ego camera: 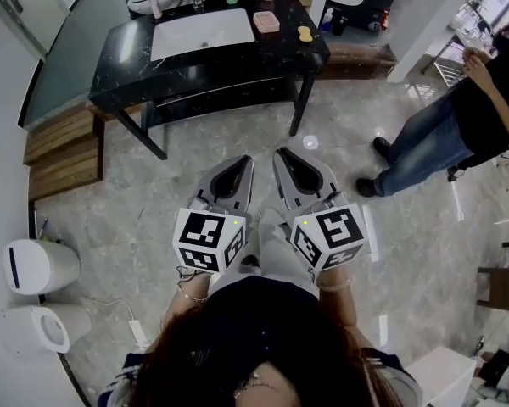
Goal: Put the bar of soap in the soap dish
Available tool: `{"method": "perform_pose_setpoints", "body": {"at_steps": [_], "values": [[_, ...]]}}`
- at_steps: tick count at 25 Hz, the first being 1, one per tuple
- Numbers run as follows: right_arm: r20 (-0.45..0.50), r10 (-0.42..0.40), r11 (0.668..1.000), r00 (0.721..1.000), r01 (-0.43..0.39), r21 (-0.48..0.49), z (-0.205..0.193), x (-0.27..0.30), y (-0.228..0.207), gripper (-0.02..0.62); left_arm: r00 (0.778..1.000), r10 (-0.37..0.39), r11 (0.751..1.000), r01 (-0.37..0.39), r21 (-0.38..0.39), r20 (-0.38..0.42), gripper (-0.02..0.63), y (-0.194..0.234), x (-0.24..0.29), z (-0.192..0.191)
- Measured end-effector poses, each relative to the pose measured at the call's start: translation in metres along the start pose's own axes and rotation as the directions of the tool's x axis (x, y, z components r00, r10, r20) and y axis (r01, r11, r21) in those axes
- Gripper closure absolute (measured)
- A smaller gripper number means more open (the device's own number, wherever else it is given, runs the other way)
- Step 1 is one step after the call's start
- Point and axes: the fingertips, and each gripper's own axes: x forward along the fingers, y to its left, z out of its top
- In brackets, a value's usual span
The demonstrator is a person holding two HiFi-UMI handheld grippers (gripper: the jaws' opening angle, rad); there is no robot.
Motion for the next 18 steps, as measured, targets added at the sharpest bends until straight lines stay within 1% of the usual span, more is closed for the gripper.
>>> {"method": "perform_pose_setpoints", "body": {"at_steps": [2, 4, 8, 11, 14, 18], "values": [[0.008, -0.003, 1.000, 1.000, 0.003, 0.001, 0.002, 0.013, -0.014, 0.582, 1.000, -0.005, 1.000, 0.005, 0.003, 0.000, 0.603, 0.008, 0.017, 0.003], [0.014, -0.003, 1.000, 1.000, 0.003, 0.007, 0.001, 0.027, -0.028, 0.559, 1.000, -0.008, 1.000, 0.008, 0.004, -0.005, 0.603, 0.016, 0.036, 0.003], [0.024, -0.009, 1.000, 1.000, 0.008, 0.018, 0.003, 0.058, -0.066, 0.558, 1.000, -0.017, 1.000, 0.017, 0.018, -0.016, 0.603, 0.030, 0.082, 0.010], [0.029, -0.013, 0.999, 1.000, 0.012, 0.031, 0.011, 0.085, -0.098, 0.558, 0.999, -0.025, 0.999, 0.026, 0.034, -0.024, 0.603, 0.041, 0.121, 0.023], [0.020, -0.019, 0.999, 1.000, 0.018, 0.033, 0.019, 0.112, -0.131, 0.558, 0.999, -0.032, 0.999, 0.033, 0.033, -0.029, 0.603, 0.053, 0.161, 0.037], [0.004, -0.027, 0.999, 1.000, 0.027, 0.022, 0.032, 0.149, -0.176, 0.557, 0.999, -0.020, 0.999, 0.020, 0.029, -0.026, 0.603, 0.073, 0.213, 0.059]]}}
